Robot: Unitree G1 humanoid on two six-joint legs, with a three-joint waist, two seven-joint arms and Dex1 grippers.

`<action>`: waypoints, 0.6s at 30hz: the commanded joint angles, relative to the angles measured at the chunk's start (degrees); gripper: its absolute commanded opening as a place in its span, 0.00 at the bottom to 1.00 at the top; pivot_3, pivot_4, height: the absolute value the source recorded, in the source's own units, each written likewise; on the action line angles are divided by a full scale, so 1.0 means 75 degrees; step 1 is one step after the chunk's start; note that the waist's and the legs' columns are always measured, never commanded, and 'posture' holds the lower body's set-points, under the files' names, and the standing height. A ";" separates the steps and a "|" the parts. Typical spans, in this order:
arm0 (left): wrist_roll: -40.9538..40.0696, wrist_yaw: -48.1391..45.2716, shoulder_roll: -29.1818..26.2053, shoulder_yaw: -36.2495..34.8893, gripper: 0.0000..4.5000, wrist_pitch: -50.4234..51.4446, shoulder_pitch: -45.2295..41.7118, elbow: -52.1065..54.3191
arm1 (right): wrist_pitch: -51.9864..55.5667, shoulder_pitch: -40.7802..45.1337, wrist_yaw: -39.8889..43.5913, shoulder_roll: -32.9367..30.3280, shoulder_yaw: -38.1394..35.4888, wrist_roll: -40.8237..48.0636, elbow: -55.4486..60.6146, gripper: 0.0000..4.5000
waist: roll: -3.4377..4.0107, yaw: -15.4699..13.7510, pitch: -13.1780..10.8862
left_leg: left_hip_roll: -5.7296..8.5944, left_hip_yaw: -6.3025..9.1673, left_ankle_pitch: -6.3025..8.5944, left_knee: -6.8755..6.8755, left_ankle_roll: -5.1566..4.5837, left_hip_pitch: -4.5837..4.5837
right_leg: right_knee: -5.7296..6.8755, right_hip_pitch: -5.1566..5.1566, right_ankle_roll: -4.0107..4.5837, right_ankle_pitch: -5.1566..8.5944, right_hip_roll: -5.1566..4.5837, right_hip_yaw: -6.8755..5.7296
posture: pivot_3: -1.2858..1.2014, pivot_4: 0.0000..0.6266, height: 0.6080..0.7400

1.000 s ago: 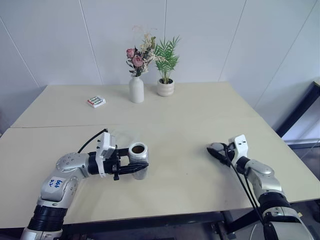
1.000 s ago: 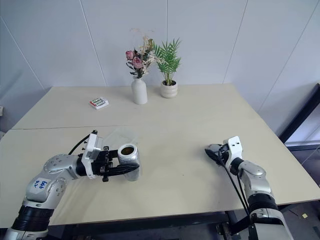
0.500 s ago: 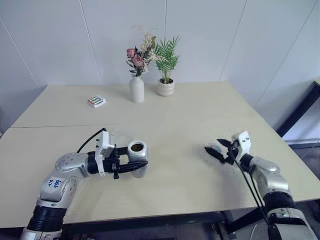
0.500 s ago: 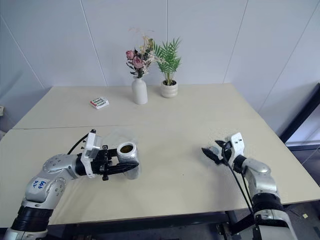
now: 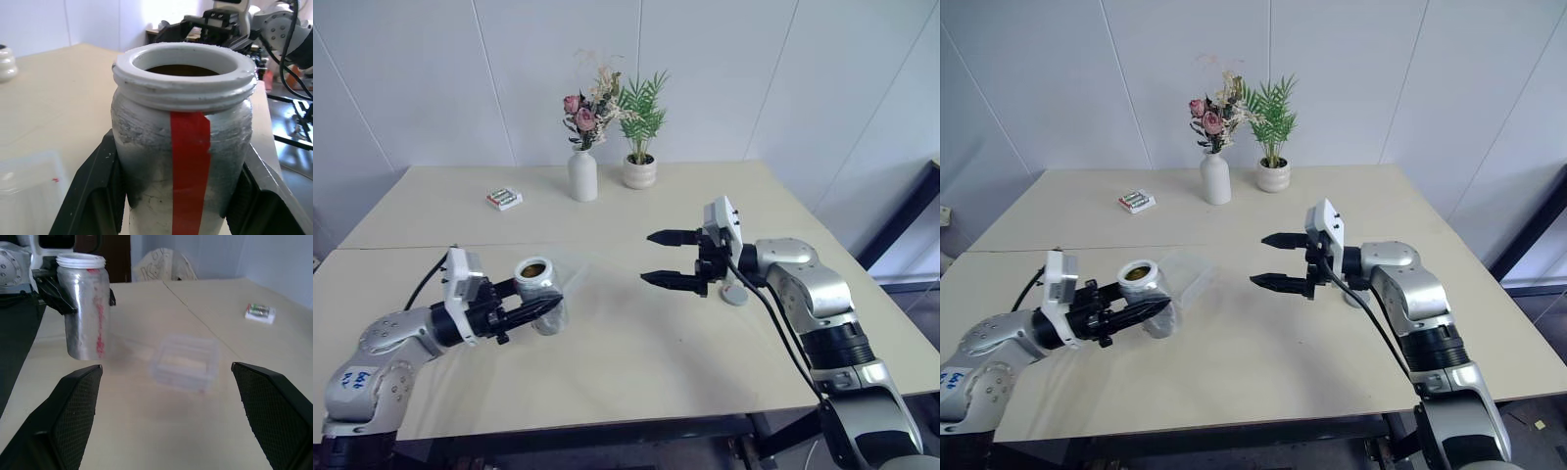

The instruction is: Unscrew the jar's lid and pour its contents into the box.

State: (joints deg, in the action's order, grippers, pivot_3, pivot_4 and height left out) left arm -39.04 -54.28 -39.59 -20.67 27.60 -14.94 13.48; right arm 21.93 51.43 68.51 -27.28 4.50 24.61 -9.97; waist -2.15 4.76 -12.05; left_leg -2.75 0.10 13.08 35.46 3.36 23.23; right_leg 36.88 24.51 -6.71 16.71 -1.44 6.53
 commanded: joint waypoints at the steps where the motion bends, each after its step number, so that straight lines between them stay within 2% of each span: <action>1: 0.0032 0.0083 -0.0227 -0.0497 0.47 -0.0234 0.0254 -0.0065 | -0.0321 -0.0014 0.0008 0.0219 0.0100 -0.0093 0.0028 0.99 | 0.0000 -0.0004 0.0000 | 0.0001 -0.0002 0.0000 0.0000 0.0001 0.0004 | -0.0005 0.0001 0.0000 0.0000 -0.0002 0.0000 | 0.52 0.24 1.00; 4: 0.0147 0.0154 -0.0281 -0.0581 0.47 -0.0381 0.0289 -0.0334 | -0.0669 -0.0104 -0.0114 0.0348 0.0224 -0.0394 -0.0180 0.99 | 0.0000 -0.0007 0.0000 | 0.0001 -0.0004 0.0002 0.0000 0.0002 0.0005 | -0.0007 0.0001 0.0000 0.0000 -0.0005 -0.0002 | 0.52 0.24 1.00; 9: 0.0730 0.0687 -0.0232 -0.0550 0.47 -0.0795 -0.0026 -0.1296 | -0.1117 -0.0022 -0.1032 0.0725 0.0037 -0.0837 -0.0789 0.99 | 0.0000 0.0024 0.0000 | 0.0002 -0.0005 0.0001 0.0000 0.0002 0.0001 | 0.0000 0.0003 0.0002 0.0000 -0.0004 -0.0002 | 0.52 0.24 1.00; 14: 0.1359 0.1379 -0.0204 -0.0459 0.47 -0.1331 -0.0762 -0.2282 | -0.1407 -0.0108 -0.1108 0.0725 0.0026 -0.0946 -0.0933 0.99 | 0.0000 0.0015 0.0000 | 0.0001 -0.0007 0.0001 -0.0001 0.0002 0.0001 | 0.0002 0.0006 0.0003 -0.0001 -0.0003 -0.0004 | 0.52 0.24 1.00; 18: 0.2329 0.1939 -0.0271 -0.0034 0.47 -0.2311 -0.1987 -0.3527 | -0.1273 -0.0457 -0.1074 0.0625 -0.0004 -0.0863 -0.0640 0.99 | -0.0004 -0.0022 0.0002 | 0.0001 -0.0005 0.0003 -0.0002 0.0005 0.0005 | 0.0000 0.0007 0.0000 -0.0001 -0.0003 -0.0007 | 0.52 0.24 1.00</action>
State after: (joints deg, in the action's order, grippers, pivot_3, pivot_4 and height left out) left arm -24.47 -41.85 -40.58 -21.25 14.03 -27.01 -10.98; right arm 12.60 48.43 60.47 -22.07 5.80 17.19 -17.24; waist -2.18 4.60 -12.03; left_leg -2.74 0.09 13.11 35.44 3.40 23.27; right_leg 36.89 24.55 -6.71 16.70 -1.46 6.44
